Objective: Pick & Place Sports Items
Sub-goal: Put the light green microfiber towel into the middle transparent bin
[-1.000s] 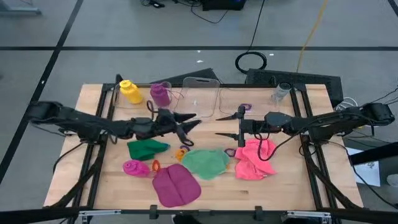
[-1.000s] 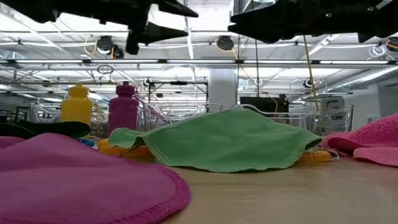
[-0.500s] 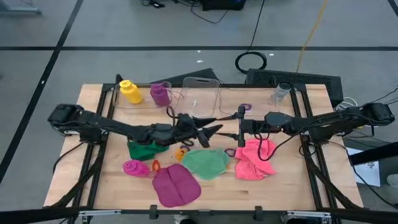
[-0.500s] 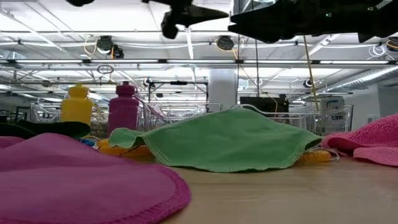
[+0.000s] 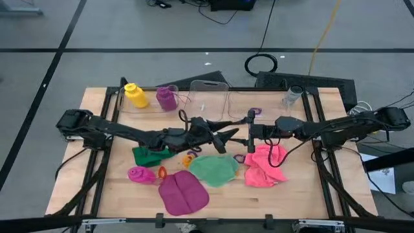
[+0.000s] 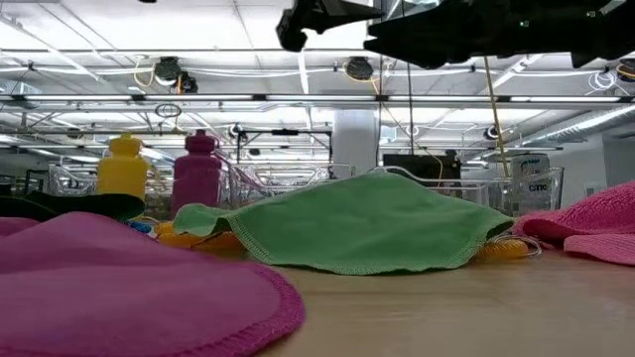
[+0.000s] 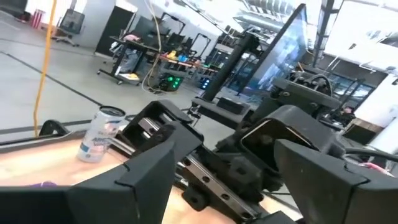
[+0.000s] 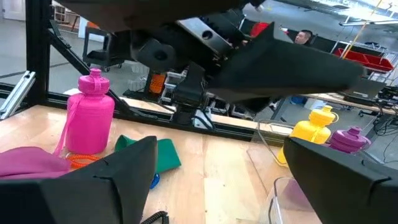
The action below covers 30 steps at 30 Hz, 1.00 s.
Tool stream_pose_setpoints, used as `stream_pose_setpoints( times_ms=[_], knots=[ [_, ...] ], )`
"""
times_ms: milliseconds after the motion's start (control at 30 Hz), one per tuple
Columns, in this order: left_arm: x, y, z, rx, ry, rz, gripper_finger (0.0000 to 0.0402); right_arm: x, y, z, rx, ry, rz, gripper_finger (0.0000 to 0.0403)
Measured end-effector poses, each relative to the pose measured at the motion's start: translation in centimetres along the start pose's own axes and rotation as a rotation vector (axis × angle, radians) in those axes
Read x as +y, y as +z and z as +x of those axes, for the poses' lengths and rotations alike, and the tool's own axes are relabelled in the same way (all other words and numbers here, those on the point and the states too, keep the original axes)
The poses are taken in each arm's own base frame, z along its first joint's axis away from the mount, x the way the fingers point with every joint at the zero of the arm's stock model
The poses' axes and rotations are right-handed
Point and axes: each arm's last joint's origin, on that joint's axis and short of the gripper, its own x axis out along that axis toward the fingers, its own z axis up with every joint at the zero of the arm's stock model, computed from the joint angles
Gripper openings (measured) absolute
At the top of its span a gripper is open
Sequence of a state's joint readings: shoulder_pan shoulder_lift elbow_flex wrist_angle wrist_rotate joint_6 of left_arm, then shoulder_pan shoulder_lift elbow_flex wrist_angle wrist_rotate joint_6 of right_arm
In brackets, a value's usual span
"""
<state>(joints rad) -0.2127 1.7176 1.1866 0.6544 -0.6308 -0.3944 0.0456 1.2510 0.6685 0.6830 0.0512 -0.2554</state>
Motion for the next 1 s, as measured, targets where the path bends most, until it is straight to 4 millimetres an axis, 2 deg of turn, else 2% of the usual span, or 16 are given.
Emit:
stream_pose_setpoints(
  times_ms=[733,1000],
  knots=[
    [0.16,0.07,0.12,-0.001,0.002,0.153,0.0230,0.01,0.00,0.00,0.000,0.000,0.000,0.0263],
    [0.49,0.22,0.36,-0.005,0.011,0.154,0.0230,0.01,0.00,0.00,0.000,0.001,0.000,0.0263]
  ],
)
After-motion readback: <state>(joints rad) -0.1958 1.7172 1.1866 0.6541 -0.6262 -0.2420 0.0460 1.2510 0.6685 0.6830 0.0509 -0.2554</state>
